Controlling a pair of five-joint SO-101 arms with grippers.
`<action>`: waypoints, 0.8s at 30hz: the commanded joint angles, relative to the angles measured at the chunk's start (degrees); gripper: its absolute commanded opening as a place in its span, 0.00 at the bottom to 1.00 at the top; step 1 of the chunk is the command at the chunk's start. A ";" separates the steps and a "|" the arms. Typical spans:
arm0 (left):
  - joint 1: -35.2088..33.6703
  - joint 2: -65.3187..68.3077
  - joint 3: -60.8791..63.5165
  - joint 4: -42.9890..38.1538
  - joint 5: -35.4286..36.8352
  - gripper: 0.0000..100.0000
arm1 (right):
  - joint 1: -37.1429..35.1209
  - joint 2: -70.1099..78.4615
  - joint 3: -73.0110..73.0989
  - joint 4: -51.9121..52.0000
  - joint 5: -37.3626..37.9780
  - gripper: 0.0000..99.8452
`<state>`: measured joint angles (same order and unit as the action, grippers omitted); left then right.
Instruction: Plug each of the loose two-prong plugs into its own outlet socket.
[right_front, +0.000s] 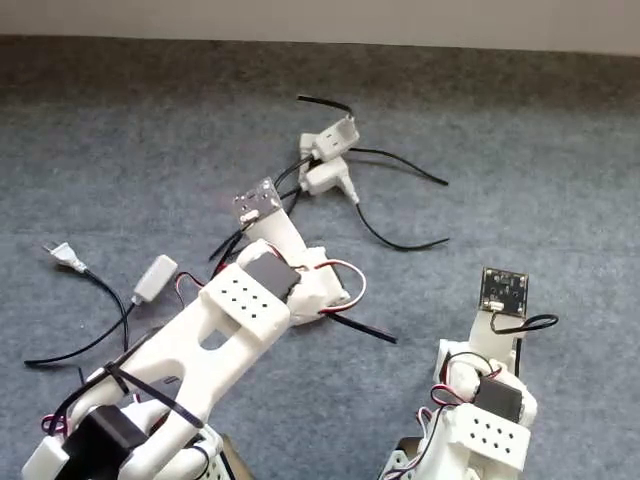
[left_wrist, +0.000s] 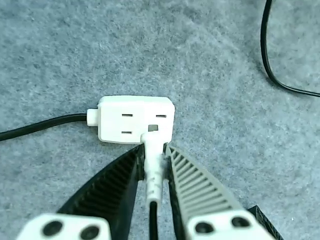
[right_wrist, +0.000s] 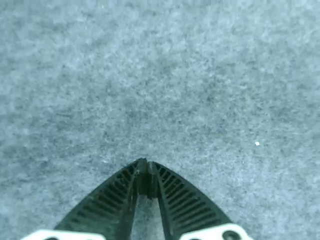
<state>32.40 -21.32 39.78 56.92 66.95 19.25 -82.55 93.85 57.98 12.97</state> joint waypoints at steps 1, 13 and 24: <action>0.48 -0.22 -0.57 -0.97 0.44 0.01 | 0.22 -0.04 0.57 -1.36 -0.44 0.01; 0.75 4.09 -0.40 -5.89 0.26 0.01 | 0.22 -0.04 0.57 -1.36 -0.44 0.01; 0.92 14.11 -12.79 7.03 0.18 0.01 | 0.22 -0.04 0.57 -1.36 -0.44 0.01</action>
<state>32.40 -8.48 30.90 58.95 66.86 19.25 -82.55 93.85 57.98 12.97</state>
